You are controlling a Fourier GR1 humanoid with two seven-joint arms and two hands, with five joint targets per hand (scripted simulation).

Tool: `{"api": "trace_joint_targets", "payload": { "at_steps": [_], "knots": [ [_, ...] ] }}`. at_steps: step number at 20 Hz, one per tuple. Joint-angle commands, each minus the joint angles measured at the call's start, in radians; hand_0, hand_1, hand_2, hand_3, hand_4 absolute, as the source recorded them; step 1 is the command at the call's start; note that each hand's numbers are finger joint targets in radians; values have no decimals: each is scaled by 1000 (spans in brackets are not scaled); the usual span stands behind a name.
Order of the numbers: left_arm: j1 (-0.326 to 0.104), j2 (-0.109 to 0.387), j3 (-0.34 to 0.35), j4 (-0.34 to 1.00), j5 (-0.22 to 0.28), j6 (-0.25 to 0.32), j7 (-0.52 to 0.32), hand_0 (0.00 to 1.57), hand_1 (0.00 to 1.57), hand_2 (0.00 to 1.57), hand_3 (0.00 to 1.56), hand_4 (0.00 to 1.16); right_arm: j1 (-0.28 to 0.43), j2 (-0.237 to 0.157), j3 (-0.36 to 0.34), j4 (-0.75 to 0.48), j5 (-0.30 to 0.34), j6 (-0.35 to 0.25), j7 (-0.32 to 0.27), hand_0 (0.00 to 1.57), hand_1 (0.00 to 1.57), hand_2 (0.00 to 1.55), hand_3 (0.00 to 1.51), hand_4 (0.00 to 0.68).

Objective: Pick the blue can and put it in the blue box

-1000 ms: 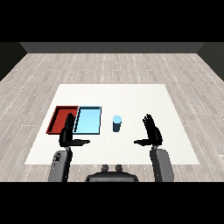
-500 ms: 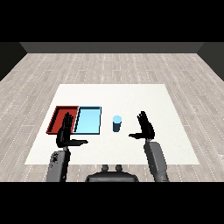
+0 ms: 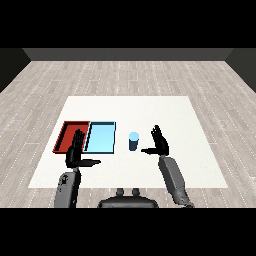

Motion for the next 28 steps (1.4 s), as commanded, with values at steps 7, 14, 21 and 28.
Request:
{"api": "trace_joint_targets", "payload": {
  "at_steps": [7, 14, 21, 28],
  "knots": [
    [58, -28, -45, -132, -9, 24, 85, 0, 0, 0, 0, 0, -63, 1, 115, 164, -77, -31, -107, 0, 0, 0, 0, 0],
    [8, -23, -18, -63, -11, 25, 26, 0, 0, 0, 0, 0, -232, 1, 112, 313, -60, -105, -102, 0, 0, 0, 0, 0],
    [12, 11, 29, 47, 35, -47, -48, 0, 0, 0, 0, 0, -259, 1, 302, 458, -204, -163, -235, 0, 0, 0, 0, 0],
    [41, 4, 16, -73, 34, -14, 43, 0, 0, 0, 0, 0, -388, 1, 381, 576, -326, -201, -215, 0, 0, 0, 0, 0]
  ]
}}
